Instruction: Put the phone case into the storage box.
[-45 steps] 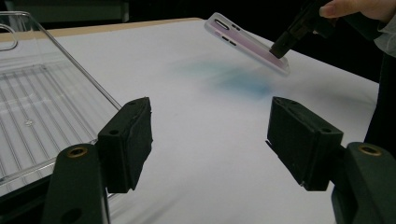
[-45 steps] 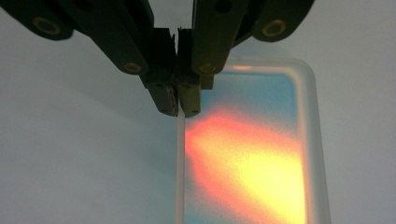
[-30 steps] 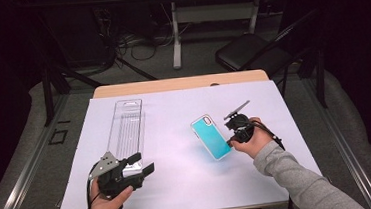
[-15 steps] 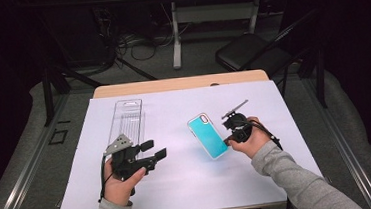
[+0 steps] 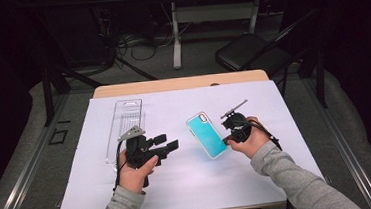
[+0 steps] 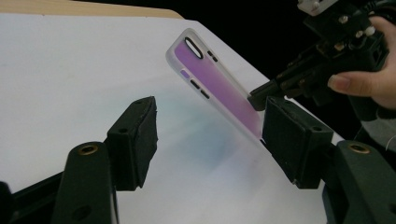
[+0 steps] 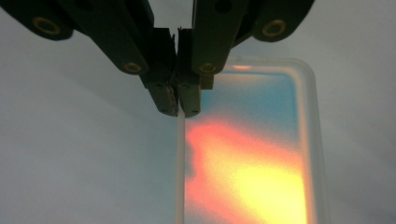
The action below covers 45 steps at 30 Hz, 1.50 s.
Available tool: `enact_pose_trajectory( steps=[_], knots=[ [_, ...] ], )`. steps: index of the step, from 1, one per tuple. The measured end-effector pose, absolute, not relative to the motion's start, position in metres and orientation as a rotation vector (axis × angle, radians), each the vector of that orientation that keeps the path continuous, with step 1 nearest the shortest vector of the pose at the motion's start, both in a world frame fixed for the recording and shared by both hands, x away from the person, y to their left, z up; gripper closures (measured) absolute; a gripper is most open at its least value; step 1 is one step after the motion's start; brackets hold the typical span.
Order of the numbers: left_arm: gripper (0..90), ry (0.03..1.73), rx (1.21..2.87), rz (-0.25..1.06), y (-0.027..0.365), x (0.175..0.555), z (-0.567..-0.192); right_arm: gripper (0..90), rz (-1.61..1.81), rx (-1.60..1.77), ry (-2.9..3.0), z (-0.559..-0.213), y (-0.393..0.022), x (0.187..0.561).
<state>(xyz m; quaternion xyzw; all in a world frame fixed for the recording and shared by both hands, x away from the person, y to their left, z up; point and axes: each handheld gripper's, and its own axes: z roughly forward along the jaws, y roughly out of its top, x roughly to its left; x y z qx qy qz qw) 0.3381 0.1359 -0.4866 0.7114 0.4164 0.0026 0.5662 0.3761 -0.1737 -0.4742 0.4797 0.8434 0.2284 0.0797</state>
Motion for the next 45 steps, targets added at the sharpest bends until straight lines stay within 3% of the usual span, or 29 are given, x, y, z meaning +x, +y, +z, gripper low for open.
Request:
enact_pose_trajectory(
  steps=[14, 36, 45],
  knots=[
    [39.4, 1.087, 1.599, -0.119, 0.125, 0.356, -0.496, 88.0, 0.694, 1.424, 2.531, -0.472, -0.167, 0.375],
    [42.9, 1.127, 1.581, -0.175, 0.104, 0.366, -0.509, 88.0, 0.748, 1.379, 2.553, -0.469, -0.153, 0.376],
    [51.2, 1.14, 1.574, -0.195, 0.097, 0.368, -0.513, 88.0, 0.763, 1.386, 2.56, -0.467, -0.151, 0.375]
  ],
)
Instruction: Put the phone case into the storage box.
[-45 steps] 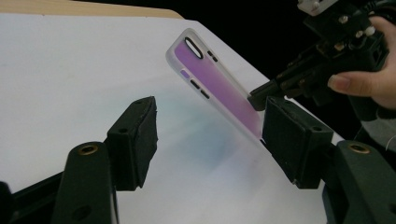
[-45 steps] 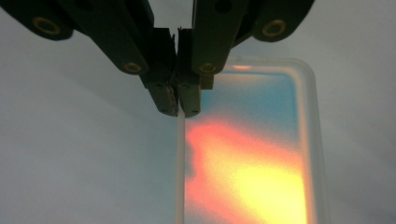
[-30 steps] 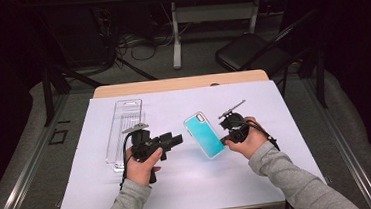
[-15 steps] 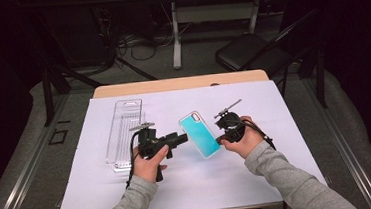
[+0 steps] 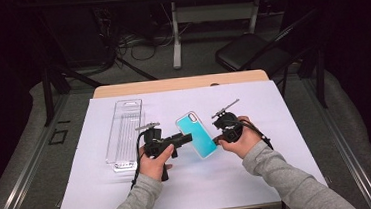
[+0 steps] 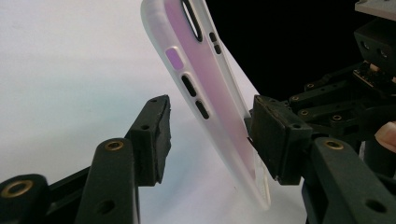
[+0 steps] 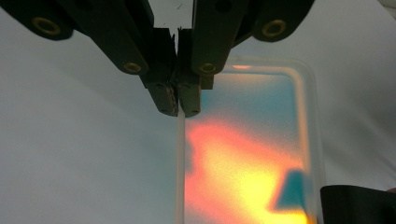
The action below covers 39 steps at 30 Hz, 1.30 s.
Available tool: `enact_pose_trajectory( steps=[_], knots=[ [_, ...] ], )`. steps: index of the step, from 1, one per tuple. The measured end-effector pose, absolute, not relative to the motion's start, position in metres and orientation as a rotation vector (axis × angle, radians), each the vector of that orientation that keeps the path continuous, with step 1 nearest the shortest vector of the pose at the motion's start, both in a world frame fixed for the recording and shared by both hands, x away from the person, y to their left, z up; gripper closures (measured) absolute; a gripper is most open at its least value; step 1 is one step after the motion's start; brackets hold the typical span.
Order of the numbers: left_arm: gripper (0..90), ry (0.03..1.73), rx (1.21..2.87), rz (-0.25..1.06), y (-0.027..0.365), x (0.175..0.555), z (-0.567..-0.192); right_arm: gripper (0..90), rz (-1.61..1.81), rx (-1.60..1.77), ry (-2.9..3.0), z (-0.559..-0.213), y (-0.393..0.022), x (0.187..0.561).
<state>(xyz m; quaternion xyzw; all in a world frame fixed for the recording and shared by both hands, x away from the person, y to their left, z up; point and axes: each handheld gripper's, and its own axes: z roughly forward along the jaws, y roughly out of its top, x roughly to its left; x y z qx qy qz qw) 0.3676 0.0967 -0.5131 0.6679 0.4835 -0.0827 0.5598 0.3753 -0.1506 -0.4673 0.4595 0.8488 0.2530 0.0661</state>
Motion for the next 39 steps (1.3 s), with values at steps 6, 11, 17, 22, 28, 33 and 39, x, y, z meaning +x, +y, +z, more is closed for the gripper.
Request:
enact_pose_trajectory(
  steps=[6, 11, 17, 22, 28, 33, 39],
  knots=[
    [55.7, 1.152, 1.561, -0.218, 0.0946, 0.3682, -0.5152, 88.0, 0.74, 1.378, 2.575, -0.4662, -0.1501, 0.3751],
    [59.3, 1.17, 1.545, -0.238, 0.0928, 0.3689, -0.5168, 88.0, 0.771, 1.377, 2.567, -0.4678, -0.148, 0.3743],
    [62.9, 1.186, 1.533, -0.25, 0.0926, 0.3695, -0.5181, 87.9, 0.773, 1.369, 2.572, -0.4679, -0.1476, 0.3737],
    [66.6, 1.207, 1.507, -0.277, 0.0929, 0.3694, -0.5194, 88.0, 0.773, 1.366, 2.577, -0.4684, -0.1473, 0.3735],
    [70.2, 1.211, 1.508, -0.275, 0.0932, 0.3697, -0.5208, 87.9, 0.772, 1.365, 2.581, -0.4698, -0.1463, 0.3734],
    [72.4, 1.217, 1.499, -0.275, 0.0937, 0.3693, -0.5204, 88.0, 0.761, 1.366, 2.587, -0.469, -0.1465, 0.3732],
    [73.3, 1.224, 1.482, -0.291, 0.0938, 0.3697, -0.521, 87.9, 0.786, 1.363, 2.575, -0.47, -0.1464, 0.3732]
  ],
)
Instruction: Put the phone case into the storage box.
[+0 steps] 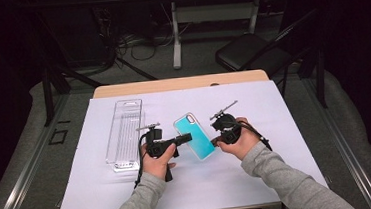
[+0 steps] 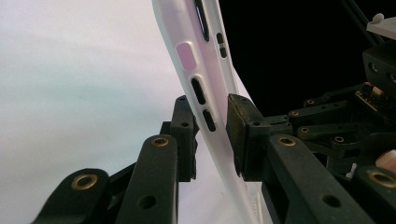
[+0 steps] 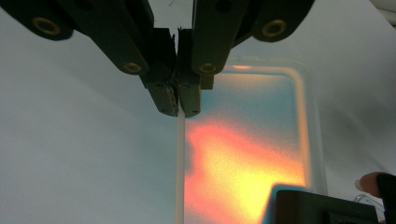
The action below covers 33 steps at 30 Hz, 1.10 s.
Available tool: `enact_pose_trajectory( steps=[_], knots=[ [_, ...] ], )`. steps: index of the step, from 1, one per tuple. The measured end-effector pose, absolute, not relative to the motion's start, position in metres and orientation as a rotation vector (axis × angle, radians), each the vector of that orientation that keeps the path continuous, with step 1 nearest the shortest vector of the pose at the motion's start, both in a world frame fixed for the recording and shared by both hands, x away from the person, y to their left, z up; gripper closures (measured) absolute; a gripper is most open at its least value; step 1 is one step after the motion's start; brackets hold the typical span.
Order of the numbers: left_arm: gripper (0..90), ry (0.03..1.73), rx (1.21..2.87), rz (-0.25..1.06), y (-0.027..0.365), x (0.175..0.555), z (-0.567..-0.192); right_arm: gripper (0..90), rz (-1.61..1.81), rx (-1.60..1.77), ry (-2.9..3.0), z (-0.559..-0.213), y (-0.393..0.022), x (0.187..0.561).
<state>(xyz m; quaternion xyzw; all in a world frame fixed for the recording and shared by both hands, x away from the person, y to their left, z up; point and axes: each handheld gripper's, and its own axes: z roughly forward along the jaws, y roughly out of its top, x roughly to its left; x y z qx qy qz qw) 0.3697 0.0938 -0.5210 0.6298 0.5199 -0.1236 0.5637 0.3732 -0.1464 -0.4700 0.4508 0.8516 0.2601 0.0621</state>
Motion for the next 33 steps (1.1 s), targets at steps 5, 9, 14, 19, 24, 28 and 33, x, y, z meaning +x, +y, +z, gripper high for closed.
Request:
enact_pose_trajectory(
  steps=[5, 9, 14, 19, 24, 28, 33],
  knots=[
    [74.2, 1.228, 1.47, -0.307, 0.0945, 0.3703, -0.5214, 88.0, 0.781, 1.36, 2.578, -0.4696, -0.1468, 0.3733],
    [74.6, 1.236, 1.467, -0.31, 0.0948, 0.3702, -0.5213, 87.9, 0.795, 1.359, 2.571, -0.4703, -0.1466, 0.3732],
    [75.1, 1.241, 1.449, -0.319, 0.0949, 0.3698, -0.5215, 87.9, 0.8, 1.36, 2.569, -0.4703, -0.1465, 0.373],
    [75.9, 1.248, 1.436, -0.342, 0.0954, 0.3701, -0.5216, 87.9, 0.777, 1.36, 2.583, -0.4696, -0.1471, 0.3732],
    [76.4, 1.254, 1.426, -0.353, 0.0954, 0.3702, -0.5214, 87.9, 0.77, 1.358, 2.591, -0.4693, -0.1476, 0.3735],
    [76.6, 1.253, 1.423, -0.354, 0.0957, 0.3702, -0.5213, 87.9, 0.804, 1.359, 2.571, -0.4706, -0.1471, 0.3732],
    [77.1, 1.25, 1.418, -0.356, 0.096, 0.3701, -0.5212, 87.9, 0.804, 1.361, 2.571, -0.4702, -0.1471, 0.373]
  ],
)
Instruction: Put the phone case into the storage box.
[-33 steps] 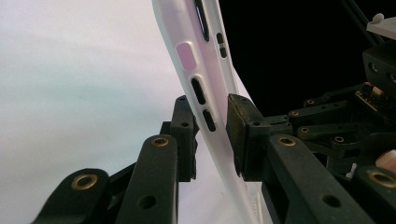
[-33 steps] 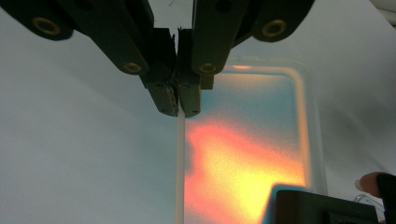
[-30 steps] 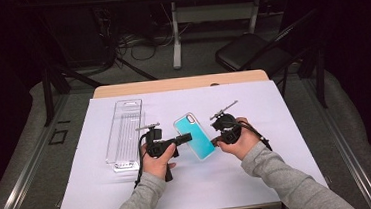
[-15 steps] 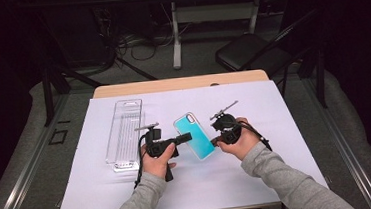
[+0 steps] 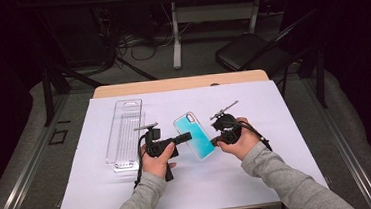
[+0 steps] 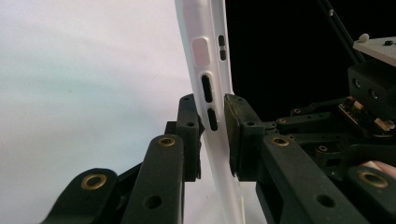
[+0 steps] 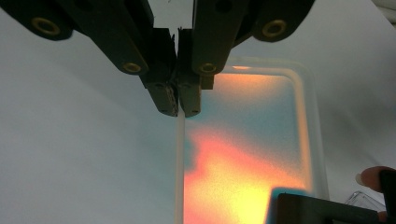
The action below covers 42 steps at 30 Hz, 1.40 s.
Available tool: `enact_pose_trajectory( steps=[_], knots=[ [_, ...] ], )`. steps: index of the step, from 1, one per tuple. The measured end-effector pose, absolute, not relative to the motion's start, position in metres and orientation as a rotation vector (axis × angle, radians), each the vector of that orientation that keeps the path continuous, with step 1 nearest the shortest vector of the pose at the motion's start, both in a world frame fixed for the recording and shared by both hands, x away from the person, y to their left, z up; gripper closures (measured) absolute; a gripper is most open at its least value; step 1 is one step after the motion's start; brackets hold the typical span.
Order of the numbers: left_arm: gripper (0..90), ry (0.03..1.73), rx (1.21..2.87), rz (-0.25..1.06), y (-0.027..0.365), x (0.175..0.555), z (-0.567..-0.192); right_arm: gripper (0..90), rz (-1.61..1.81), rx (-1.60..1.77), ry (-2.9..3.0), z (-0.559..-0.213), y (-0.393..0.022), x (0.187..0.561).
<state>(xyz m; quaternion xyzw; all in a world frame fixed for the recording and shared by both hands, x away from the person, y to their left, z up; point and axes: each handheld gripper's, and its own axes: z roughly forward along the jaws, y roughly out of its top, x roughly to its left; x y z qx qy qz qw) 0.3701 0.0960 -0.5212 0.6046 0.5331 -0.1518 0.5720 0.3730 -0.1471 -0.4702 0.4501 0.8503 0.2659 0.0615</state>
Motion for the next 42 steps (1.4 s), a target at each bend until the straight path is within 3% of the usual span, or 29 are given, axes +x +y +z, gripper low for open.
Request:
enact_pose_trajectory(
  steps=[42],
  knots=[
    [81.0, 1.259, 1.358, -0.411, 0.0988, 0.372, -0.5217, 86.9, 0.849, 1.346, 2.565, -0.4705, -0.1476, 0.3737]
  ],
)
